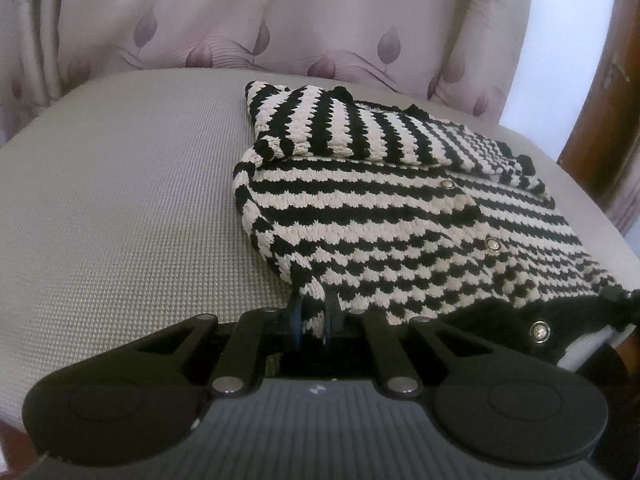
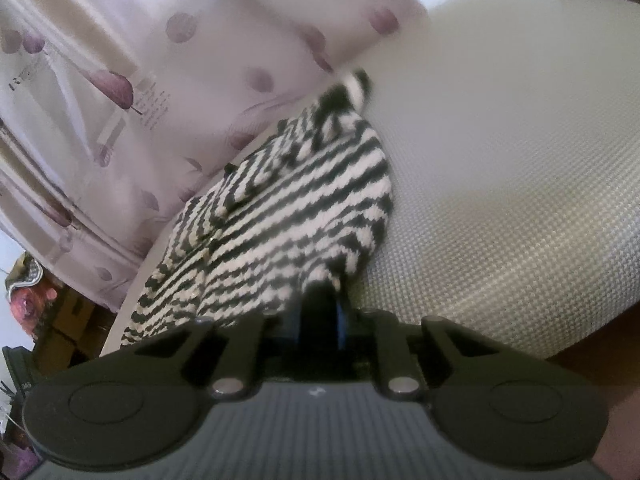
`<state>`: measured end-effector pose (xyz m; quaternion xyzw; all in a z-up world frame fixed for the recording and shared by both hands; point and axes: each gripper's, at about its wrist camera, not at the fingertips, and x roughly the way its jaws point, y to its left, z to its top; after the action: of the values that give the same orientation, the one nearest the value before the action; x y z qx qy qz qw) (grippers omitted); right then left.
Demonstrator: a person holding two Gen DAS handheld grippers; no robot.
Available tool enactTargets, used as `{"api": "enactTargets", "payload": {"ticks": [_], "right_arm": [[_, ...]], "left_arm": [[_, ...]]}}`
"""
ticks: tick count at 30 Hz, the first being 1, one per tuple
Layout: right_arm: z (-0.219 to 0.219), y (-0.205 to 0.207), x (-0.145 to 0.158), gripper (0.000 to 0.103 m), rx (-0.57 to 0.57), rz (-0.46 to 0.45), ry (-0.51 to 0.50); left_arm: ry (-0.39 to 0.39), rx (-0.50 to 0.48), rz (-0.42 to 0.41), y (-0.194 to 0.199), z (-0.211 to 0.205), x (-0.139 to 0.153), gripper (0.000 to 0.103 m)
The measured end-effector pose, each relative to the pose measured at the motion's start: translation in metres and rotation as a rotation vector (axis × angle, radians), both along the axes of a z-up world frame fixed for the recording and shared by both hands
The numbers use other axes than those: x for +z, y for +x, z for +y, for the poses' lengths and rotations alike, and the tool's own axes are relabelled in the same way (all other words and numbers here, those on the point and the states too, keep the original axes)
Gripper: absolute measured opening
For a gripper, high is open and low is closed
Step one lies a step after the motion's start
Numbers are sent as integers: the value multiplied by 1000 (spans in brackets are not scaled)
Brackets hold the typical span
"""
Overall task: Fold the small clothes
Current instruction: 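Hold the folded edge with the right gripper and press it flat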
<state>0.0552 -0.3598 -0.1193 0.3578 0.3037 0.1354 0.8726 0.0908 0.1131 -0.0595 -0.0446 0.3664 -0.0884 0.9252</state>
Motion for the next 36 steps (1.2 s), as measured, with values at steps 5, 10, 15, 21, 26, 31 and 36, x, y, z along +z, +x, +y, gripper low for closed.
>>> {"api": "enactTargets", "payload": {"ticks": [5,10,15,21,26,31,36], "right_arm": [[3,2,2,25,7,8,-4],[5,2,-1,25,5,-7,-8],[3,-1,-4,15,21,-27,10],[-10,-5,2,15,15,-72,121],[-13,-5,6,14,12,-92,171],[-16,-5,8,14,5,-107,209],[-16,-3,11,14,1,-115,214]], "left_arm": [[15,0,1,1,-3,-1,13],[45,-12,-8,0,-7,-1,13],[70,-17,-26,-2,-10,-2,14],[96,-24,-51,-5,-13,0,12],[85,-16,-71,-5,-12,6,12],[84,-12,-100,-5,-12,14,12],[79,-10,-125,-4,-14,23,11]]}}
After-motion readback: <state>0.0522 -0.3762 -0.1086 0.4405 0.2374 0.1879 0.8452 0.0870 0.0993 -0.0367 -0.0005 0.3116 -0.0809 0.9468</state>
